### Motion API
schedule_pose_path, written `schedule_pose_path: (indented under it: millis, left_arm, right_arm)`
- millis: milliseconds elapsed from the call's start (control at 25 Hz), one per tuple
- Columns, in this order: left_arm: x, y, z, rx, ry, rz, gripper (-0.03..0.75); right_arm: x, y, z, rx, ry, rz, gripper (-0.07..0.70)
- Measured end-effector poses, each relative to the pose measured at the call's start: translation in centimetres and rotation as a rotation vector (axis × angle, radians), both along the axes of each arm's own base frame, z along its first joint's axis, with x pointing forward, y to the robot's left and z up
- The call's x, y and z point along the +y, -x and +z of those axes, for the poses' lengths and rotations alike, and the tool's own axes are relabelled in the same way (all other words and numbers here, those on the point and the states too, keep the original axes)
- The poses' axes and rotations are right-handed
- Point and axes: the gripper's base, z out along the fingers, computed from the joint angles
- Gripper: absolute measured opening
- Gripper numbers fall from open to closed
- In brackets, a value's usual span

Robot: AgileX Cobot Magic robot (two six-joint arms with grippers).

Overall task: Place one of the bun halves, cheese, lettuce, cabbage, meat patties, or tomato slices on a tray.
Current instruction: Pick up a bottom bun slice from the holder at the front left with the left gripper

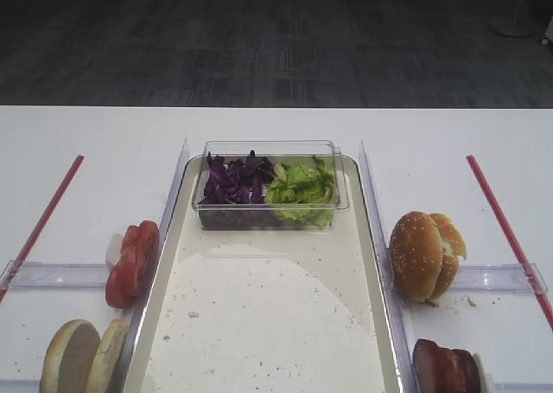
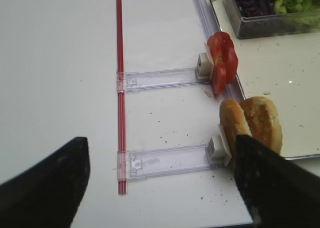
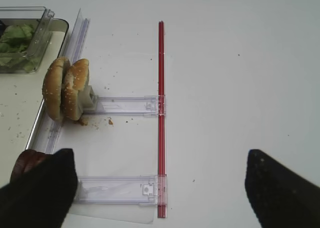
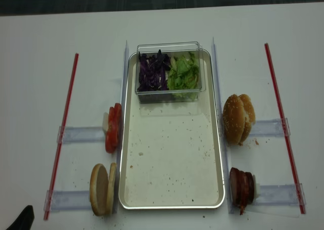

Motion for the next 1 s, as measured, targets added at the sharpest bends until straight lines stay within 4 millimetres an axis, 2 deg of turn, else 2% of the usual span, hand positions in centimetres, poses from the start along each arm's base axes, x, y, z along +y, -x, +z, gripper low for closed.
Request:
schedule_pose_path:
  millis: [1000]
  left_arm:
    - [-0.06,-0.07,0.39,-0.035,-0.001,-0.008,0.545]
  right_arm:
    - [0.00,0.00,0.00,0.000,-0.001,-0.001,0.692]
